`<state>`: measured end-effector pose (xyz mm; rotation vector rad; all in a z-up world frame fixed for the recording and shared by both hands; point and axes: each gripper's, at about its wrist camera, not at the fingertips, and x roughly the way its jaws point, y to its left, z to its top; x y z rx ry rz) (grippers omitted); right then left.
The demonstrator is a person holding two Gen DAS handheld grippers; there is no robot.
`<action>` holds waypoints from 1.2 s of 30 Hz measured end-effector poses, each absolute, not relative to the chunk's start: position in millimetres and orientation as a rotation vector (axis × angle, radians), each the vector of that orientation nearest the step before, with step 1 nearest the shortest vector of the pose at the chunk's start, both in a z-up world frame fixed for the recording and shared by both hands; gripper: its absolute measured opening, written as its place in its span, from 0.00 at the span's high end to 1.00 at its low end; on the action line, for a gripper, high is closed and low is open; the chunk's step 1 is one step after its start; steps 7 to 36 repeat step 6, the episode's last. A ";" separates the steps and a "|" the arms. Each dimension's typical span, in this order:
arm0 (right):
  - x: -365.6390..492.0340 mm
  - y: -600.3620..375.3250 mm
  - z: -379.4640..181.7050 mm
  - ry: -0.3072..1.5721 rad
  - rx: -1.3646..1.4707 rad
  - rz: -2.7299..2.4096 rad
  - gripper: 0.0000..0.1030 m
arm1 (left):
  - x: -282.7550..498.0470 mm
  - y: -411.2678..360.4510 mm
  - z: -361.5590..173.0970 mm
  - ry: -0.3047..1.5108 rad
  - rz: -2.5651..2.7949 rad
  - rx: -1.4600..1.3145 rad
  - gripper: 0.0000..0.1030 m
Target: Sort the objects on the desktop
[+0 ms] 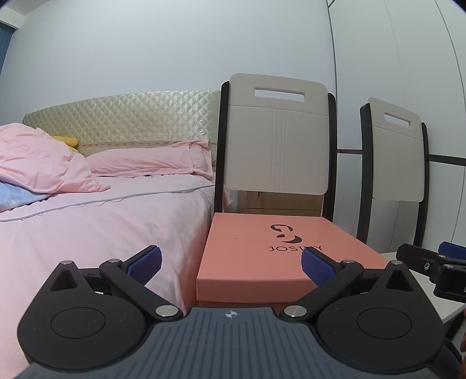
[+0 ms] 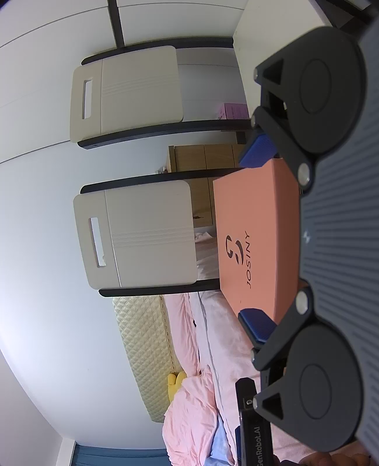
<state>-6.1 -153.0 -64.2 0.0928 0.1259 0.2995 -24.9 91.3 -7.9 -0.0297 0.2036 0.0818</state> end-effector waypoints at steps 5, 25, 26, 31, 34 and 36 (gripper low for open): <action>-6.4 -151.8 -64.0 0.127 0.092 0.297 0.00 | -25.2 91.0 -8.3 0.204 0.083 -0.027 0.00; -9.2 -149.2 -63.4 0.126 0.091 0.293 0.00 | -25.2 91.0 -8.4 0.205 0.083 -0.028 0.00; -9.2 -149.2 -63.4 0.126 0.091 0.293 0.00 | -25.2 91.0 -8.4 0.205 0.083 -0.028 0.00; -9.2 -149.2 -63.4 0.126 0.091 0.293 0.00 | -25.2 91.0 -8.4 0.205 0.083 -0.028 0.00; -9.2 -149.2 -63.4 0.126 0.091 0.293 0.00 | -25.2 91.0 -8.4 0.205 0.083 -0.028 0.00; -9.2 -149.2 -63.4 0.126 0.091 0.293 0.00 | -25.2 91.0 -8.4 0.205 0.083 -0.028 0.00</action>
